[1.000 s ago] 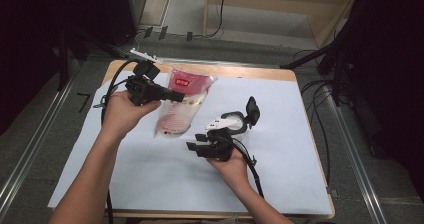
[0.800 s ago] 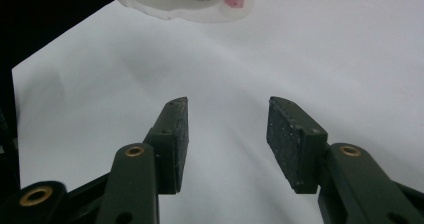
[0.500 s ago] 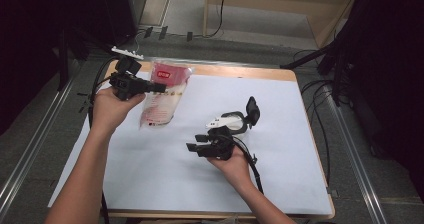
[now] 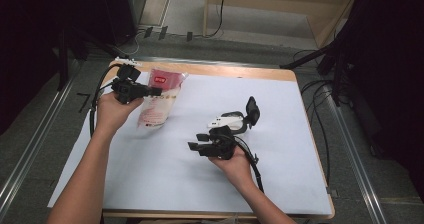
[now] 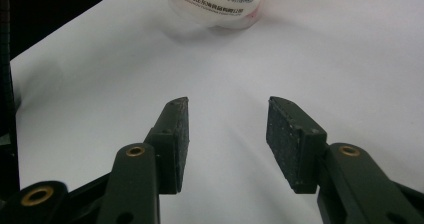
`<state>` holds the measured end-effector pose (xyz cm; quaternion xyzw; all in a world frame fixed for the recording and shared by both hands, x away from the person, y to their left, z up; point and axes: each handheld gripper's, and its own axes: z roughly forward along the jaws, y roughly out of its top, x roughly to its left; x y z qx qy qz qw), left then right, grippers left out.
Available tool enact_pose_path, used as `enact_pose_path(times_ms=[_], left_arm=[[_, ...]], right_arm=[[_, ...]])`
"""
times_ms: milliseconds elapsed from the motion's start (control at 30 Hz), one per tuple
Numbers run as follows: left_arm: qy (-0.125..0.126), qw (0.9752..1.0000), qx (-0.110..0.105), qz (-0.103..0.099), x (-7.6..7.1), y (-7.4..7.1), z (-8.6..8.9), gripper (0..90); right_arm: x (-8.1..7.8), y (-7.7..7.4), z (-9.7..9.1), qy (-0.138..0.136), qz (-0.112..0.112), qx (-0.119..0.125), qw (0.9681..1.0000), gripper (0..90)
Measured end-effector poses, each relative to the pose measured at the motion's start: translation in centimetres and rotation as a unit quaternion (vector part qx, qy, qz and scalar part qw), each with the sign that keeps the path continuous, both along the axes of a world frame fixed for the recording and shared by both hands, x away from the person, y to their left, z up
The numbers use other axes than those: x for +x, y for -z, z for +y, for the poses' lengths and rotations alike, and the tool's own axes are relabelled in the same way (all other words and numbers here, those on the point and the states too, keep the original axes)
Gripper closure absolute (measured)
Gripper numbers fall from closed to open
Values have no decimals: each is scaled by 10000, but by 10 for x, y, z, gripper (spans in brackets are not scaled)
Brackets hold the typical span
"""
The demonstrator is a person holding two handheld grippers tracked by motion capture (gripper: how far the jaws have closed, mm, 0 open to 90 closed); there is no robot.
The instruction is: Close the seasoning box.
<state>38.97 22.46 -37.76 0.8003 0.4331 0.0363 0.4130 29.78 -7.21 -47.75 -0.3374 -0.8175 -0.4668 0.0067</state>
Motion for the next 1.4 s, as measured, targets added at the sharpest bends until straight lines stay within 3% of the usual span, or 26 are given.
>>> enact_pose_path(times_ms=[300,700,1000,1200,1400], left_arm=[[-27,9998,190,-78,-14,1,11,894],[6,9999,31,-99,-36,9,26,861],[71,9996,-112,-232,-53,13,39,766],[25,9999,-152,-68,-56,18,44,685],[-10,9997,-209,-104,-61,19,47,628]], right_arm=[[1,-9,-4,14,-172,21,9998,558],[3,-14,-8,4,-152,80,9999,575],[4,-15,-10,0,-155,8,9999,607],[4,-16,-10,-34,-165,4,9999,638],[6,-23,-14,-81,-128,21,9999,654]])
